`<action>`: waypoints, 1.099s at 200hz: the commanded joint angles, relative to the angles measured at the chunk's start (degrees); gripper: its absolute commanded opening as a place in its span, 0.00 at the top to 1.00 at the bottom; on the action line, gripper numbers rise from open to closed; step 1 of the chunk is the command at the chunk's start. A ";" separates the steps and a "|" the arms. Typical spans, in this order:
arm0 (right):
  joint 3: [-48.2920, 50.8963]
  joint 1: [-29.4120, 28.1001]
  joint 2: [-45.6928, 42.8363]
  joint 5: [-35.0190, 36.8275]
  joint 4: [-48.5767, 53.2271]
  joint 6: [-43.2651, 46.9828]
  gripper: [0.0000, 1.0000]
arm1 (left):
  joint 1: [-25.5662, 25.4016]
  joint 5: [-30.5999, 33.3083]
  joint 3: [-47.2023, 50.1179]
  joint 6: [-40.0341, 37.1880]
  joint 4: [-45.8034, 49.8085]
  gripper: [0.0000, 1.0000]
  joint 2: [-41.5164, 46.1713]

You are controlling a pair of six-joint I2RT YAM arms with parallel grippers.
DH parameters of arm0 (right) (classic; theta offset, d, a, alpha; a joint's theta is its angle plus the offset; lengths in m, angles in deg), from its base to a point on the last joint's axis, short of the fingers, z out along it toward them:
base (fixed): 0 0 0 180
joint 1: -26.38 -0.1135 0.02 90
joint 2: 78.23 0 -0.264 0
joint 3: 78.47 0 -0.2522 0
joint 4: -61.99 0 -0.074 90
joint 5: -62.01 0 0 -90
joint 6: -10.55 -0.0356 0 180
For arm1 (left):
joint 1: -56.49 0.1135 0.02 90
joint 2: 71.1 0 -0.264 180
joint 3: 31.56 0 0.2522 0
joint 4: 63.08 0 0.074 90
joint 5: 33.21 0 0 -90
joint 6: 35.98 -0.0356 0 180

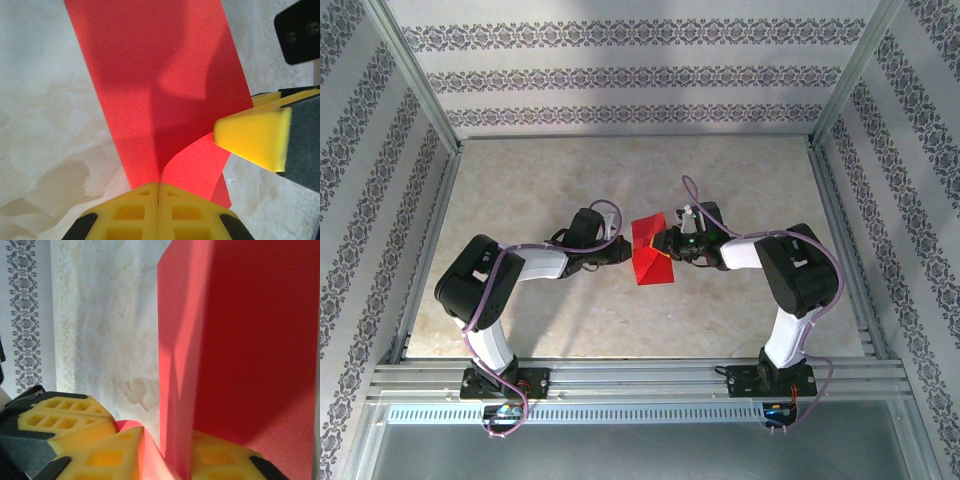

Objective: Fold a paper plane with a square sheet of paper (fold left side to right side)
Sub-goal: Turn over the paper at the center of the table.

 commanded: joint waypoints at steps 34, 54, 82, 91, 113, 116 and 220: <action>-0.98 -0.52 -2.67 1.06 0.28 2.13 1.00 | 1.51 3.45 2.00 -0.83 -1.80 0.59 7.09; -0.88 0.00 -5.72 0.60 0.15 3.29 1.00 | 2.66 4.86 3.54 -2.01 -0.40 0.48 12.93; -0.68 1.42 -11.14 -1.66 -1.45 4.14 1.00 | 4.45 7.29 2.16 -6.76 9.05 0.33 21.21; -0.79 2.07 -13.08 -2.54 -1.88 4.30 1.00 | 4.89 8.12 1.80 -8.06 11.42 0.29 23.75; -1.14 3.55 -17.78 -4.30 -2.23 4.57 1.00 | 5.70 9.25 1.55 -9.57 14.44 0.17 30.09; -1.22 3.75 -18.36 -4.52 -2.26 4.56 1.00 | 5.78 9.27 1.53 -9.61 14.60 0.15 30.79; -2.46 8.61 -33.23 -8.95 -26.01 -11.07 1.00 | 8.28 -13.73 -0.25 13.61 -16.05 0.00 35.42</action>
